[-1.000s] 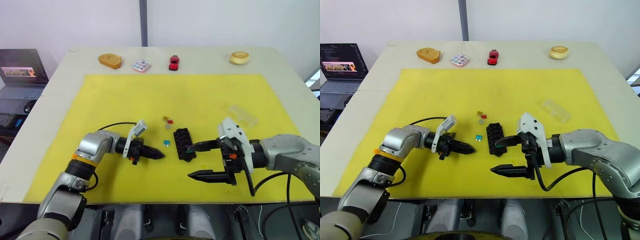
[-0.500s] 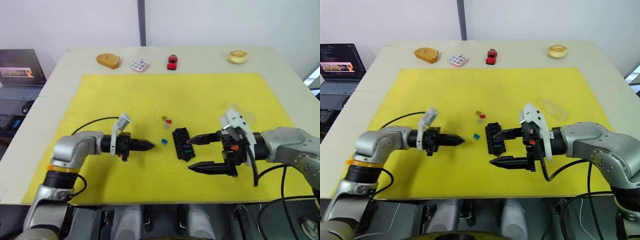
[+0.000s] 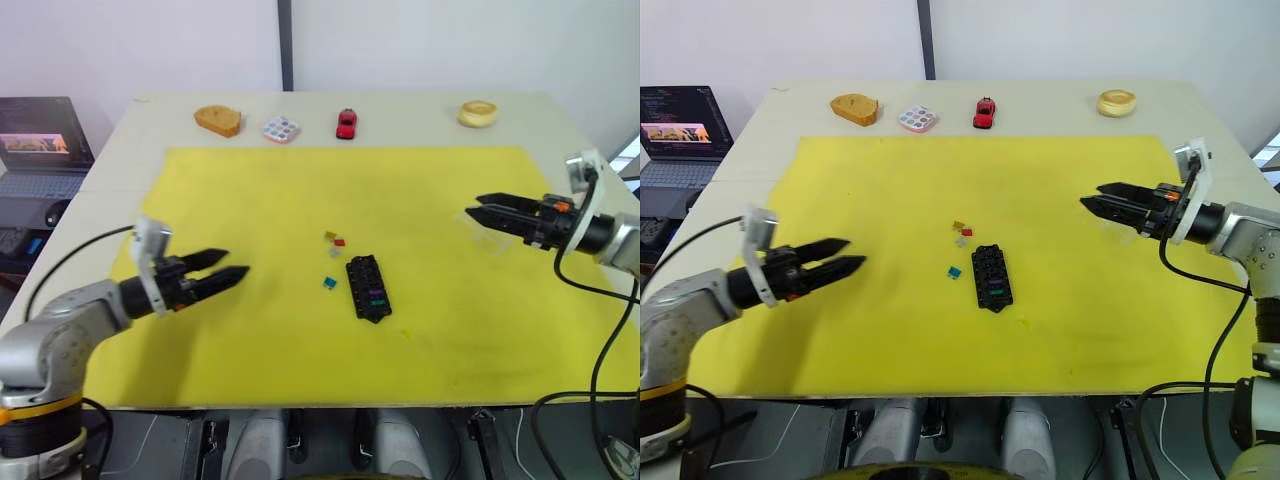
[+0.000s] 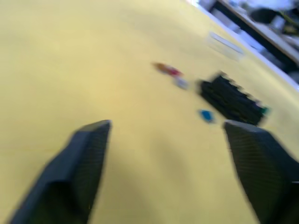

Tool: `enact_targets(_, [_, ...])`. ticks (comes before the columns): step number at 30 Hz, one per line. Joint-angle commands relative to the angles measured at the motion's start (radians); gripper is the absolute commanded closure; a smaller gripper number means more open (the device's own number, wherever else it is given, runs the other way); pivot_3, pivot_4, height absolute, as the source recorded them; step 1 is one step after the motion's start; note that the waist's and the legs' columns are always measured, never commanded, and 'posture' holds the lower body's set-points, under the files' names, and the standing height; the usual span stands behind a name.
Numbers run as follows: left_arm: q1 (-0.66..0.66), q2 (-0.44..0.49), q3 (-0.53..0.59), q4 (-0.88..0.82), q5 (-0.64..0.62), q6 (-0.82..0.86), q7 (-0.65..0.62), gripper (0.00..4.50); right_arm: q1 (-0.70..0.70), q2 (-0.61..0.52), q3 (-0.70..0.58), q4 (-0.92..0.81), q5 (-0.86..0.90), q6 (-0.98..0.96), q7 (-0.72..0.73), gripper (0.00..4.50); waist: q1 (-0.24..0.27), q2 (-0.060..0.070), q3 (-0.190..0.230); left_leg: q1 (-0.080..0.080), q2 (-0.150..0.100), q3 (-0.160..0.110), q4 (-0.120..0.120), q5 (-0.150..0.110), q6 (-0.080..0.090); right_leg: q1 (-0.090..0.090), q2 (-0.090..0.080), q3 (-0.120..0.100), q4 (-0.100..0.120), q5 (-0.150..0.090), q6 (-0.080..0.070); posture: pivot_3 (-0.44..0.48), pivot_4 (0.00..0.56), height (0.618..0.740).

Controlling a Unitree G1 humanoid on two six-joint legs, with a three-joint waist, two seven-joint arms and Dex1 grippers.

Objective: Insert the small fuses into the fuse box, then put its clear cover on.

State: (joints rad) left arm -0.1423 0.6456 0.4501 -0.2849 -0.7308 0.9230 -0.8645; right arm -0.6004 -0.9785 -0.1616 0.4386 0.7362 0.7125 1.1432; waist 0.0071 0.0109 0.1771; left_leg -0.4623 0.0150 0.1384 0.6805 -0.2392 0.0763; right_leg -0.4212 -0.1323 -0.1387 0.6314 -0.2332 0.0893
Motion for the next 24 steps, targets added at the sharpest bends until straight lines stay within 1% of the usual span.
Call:
enact_targets(1, [0.010,0.034,0.057,0.017,-0.011,-0.051,0.006,0.03,-0.071,0.000,0.003,0.066,-0.069,-0.062,0.062,0.00,-0.001,0.000,0.000,0.000,0.000,0.000,0.000,0.000,0.000,0.000,0.000,0.000,0.000,0.000,0.000,0.000,0.150,0.740])
enact_targets(4, [-0.007,0.043,0.037,0.038,0.006,-0.085,0.021,0.03,-0.103,0.020,0.032,0.096,-0.122,-0.083,0.087,0.00,0.001,0.001,0.000,0.000,0.000,0.000,0.000,-0.001,-0.004,-0.001,-0.001,0.000,0.000,0.000,0.000,0.000,0.150,0.740])
enact_targets(7, [-0.029,0.046,-0.005,0.049,-0.009,-0.071,0.017,0.03,-0.090,0.034,0.036,0.048,-0.134,-0.063,0.101,0.00,0.007,0.001,0.000,0.000,0.000,0.000,0.000,-0.001,-0.004,-0.004,-0.001,0.000,-0.001,0.000,0.000,0.000,0.150,0.740])
enact_targets(12, [-0.071,0.045,-0.063,0.077,-0.020,-0.063,0.011,0.03,-0.048,0.039,0.032,-0.150,-0.105,0.028,0.089,0.00,0.003,0.001,0.000,-0.001,0.000,0.000,0.000,-0.001,-0.004,-0.002,-0.001,0.001,0.000,0.000,0.000,0.000,0.150,0.740])
enact_targets(17, [-0.130,0.036,-0.151,0.104,-0.032,-0.051,-0.033,0.03,-0.044,0.069,0.048,-0.416,-0.017,0.170,0.068,0.00,0.002,0.001,0.000,0.000,0.001,0.000,-0.001,-0.001,-0.005,-0.002,-0.001,0.001,0.001,0.000,0.000,0.000,0.150,0.740])
enact_targets(20, [-0.158,0.021,-0.224,0.112,-0.034,-0.042,-0.063,0.03,-0.030,0.070,0.077,-0.567,0.023,0.232,0.055,0.00,0.006,0.001,0.000,-0.001,0.001,0.000,-0.001,-0.001,-0.005,-0.004,-0.001,0.001,0.000,0.000,0.000,0.000,0.150,0.740])
enact_targets(24, [-0.194,-0.030,-0.351,0.150,0.004,-0.061,-0.088,0.03,0.012,0.075,0.097,-0.735,0.077,0.284,0.026,0.00,0.010,0.000,0.000,0.000,0.001,-0.001,-0.001,-0.001,-0.005,-0.005,-0.002,0.001,-0.001,0.000,0.000,0.000,0.150,0.740])
